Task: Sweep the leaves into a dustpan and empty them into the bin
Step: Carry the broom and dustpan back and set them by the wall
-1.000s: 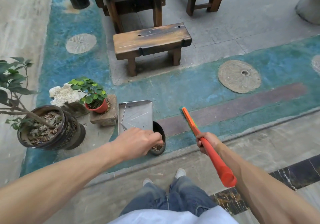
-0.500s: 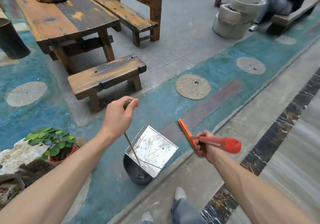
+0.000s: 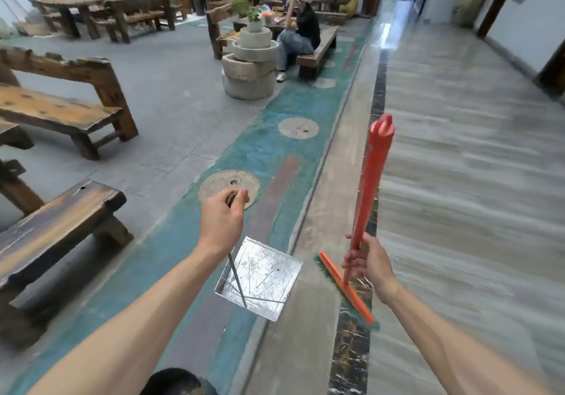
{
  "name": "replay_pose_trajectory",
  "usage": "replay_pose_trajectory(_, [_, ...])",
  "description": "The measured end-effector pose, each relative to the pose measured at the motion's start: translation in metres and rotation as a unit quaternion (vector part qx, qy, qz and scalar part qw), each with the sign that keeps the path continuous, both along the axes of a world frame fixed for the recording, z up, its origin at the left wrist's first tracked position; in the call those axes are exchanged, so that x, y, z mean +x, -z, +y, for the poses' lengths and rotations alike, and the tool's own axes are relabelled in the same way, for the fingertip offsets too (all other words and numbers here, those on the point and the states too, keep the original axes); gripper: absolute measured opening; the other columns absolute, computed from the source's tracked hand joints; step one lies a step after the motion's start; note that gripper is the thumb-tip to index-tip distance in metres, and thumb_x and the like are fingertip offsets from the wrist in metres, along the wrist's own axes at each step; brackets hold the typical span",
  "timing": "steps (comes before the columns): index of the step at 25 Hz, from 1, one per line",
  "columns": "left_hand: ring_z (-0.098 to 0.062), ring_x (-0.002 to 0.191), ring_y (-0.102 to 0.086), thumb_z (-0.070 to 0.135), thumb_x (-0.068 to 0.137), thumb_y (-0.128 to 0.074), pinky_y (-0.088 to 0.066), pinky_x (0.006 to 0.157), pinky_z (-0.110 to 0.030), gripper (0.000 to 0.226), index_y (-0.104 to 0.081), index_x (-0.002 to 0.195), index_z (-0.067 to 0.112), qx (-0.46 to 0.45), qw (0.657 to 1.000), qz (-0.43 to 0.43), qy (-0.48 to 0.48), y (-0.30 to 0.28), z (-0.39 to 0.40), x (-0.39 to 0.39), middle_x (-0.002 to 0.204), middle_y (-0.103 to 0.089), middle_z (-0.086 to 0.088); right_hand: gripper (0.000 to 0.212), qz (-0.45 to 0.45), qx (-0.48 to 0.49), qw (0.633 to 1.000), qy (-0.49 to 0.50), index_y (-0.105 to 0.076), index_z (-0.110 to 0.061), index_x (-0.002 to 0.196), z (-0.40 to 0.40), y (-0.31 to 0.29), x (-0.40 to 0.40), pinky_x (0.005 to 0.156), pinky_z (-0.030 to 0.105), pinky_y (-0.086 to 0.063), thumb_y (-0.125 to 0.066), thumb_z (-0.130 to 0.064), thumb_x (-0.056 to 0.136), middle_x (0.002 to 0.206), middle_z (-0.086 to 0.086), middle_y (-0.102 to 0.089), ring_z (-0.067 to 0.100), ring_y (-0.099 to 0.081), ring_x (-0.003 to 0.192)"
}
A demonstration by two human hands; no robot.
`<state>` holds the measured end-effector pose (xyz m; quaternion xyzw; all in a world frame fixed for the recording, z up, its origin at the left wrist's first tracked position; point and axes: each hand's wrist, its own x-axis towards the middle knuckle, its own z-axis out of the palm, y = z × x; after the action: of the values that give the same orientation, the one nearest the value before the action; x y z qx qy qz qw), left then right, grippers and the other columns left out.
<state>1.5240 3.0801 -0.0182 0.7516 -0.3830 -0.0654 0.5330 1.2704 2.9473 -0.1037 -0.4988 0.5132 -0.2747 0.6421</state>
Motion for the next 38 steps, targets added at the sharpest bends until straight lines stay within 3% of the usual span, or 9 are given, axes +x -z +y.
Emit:
replay_pose_trajectory(3, [0.005, 0.055, -0.052, 0.019, 0.095, -0.057, -0.034, 0.053, -0.012, 0.023, -0.067, 0.074, 0.015, 0.005, 0.999, -0.005, 0.041, 0.002, -0.078, -0.025, 0.06, -0.056, 0.018, 0.017, 0.051, -0.085, 0.994, 0.036, -0.056, -0.017, 0.109, -0.048, -0.003, -0.063, 0.043, 0.024, -0.04, -0.046, -0.019, 0.095, 0.065, 0.008, -0.06, 0.023, -0.062, 0.059])
replay_pose_trajectory(7, [0.008, 0.054, -0.053, 0.021, 0.095, -0.057, -0.035, 0.051, -0.008, 0.024, -0.066, 0.073, 0.019, 0.016, 0.995, -0.022, 0.091, 0.001, -0.163, -0.064, 0.058, -0.056, 0.018, 0.022, 0.173, -0.169, 0.962, 0.123, -0.06, -0.025, 0.095, -0.092, -0.001, -0.123, 0.053, 0.028, -0.05, -0.054, -0.046, 0.09, 0.065, 0.002, -0.069, 0.007, -0.065, 0.052])
replay_pose_trajectory(11, [-0.003, 0.06, -0.054, 0.024, 0.095, -0.057, -0.039, 0.055, -0.018, 0.023, -0.067, 0.074, 0.02, 0.033, 0.989, -0.027, 0.143, 0.005, -0.236, -0.113, 0.063, -0.061, 0.013, 0.026, 0.299, -0.224, 0.915, 0.151, -0.059, -0.028, 0.092, -0.125, -0.003, -0.176, 0.058, 0.029, -0.046, -0.047, -0.051, 0.092, 0.064, -0.004, -0.067, 0.008, -0.066, 0.061])
replay_pose_trajectory(15, [-0.008, 0.06, -0.053, 0.024, 0.096, -0.056, -0.038, 0.06, -0.027, 0.024, -0.068, 0.077, 0.017, 0.045, 0.98, -0.009, 0.192, 0.017, -0.292, -0.155, 0.064, -0.061, 0.01, 0.025, 0.371, -0.249, 0.878, 0.173, -0.057, -0.03, 0.084, -0.151, -0.001, -0.225, 0.056, 0.029, -0.038, -0.049, -0.052, 0.091, 0.064, -0.012, -0.058, 0.013, -0.053, 0.062])
replay_pose_trajectory(19, [0.0, 0.049, -0.048, 0.026, 0.096, -0.055, -0.037, 0.051, -0.018, 0.026, -0.066, 0.073, 0.02, 0.054, 0.97, 0.017, 0.236, 0.024, -0.349, -0.19, 0.055, -0.055, 0.013, 0.024, 0.396, -0.278, 0.848, 0.218, -0.057, -0.025, 0.085, -0.173, 0.007, -0.255, 0.061, 0.028, -0.036, -0.055, -0.049, 0.09, 0.08, -0.007, -0.048, 0.017, -0.053, 0.07])
replay_pose_trajectory(23, [-0.006, 0.047, -0.043, 0.03, 0.095, -0.055, -0.034, 0.047, -0.026, 0.027, -0.063, 0.07, 0.022, 0.075, 0.95, 0.089, 0.291, 0.035, -0.406, -0.223, 0.055, -0.051, 0.008, 0.019, 0.401, -0.241, 0.845, 0.26, -0.051, -0.026, 0.087, -0.201, 0.02, -0.269, 0.058, 0.031, -0.036, -0.056, -0.044, 0.091, 0.068, -0.007, -0.054, 0.03, -0.063, 0.074])
replay_pose_trajectory(26, [-0.005, 0.04, -0.038, 0.031, 0.091, -0.056, -0.03, 0.043, -0.026, 0.023, -0.063, 0.071, 0.023, 0.106, 0.928, 0.163, 0.317, 0.046, -0.459, -0.238, 0.053, -0.049, 0.008, 0.021, 0.429, -0.216, 0.835, 0.27, -0.053, -0.021, 0.093, -0.231, 0.03, -0.275, 0.062, 0.037, -0.047, -0.054, -0.042, 0.092, 0.071, -0.002, -0.062, 0.033, -0.064, 0.077])
replay_pose_trajectory(30, [-0.016, 0.049, -0.038, 0.029, 0.089, -0.058, -0.028, 0.047, -0.028, 0.023, -0.062, 0.068, 0.022, 0.134, 0.895, 0.222, 0.361, 0.056, -0.531, -0.252, 0.057, -0.049, 0.001, 0.017, 0.457, -0.199, 0.812, 0.304, -0.053, -0.022, 0.096, -0.282, 0.03, -0.281, 0.062, 0.036, -0.047, -0.055, -0.038, 0.092, 0.069, -0.007, -0.059, 0.028, -0.065, 0.074])
replay_pose_trajectory(38, [-0.013, 0.047, -0.035, 0.032, 0.083, -0.058, -0.027, 0.049, -0.031, 0.018, -0.063, 0.069, 0.022, 0.143, 0.859, 0.232, 0.432, 0.05, -0.664, -0.27, 0.054, -0.048, 0.006, 0.012, 0.453, -0.167, 0.797, 0.364, -0.047, -0.035, 0.083, -0.378, 0.017, -0.271, 0.055, 0.029, -0.04, -0.058, -0.038, 0.088, 0.058, -0.011, -0.056, 0.013, -0.058, 0.059])
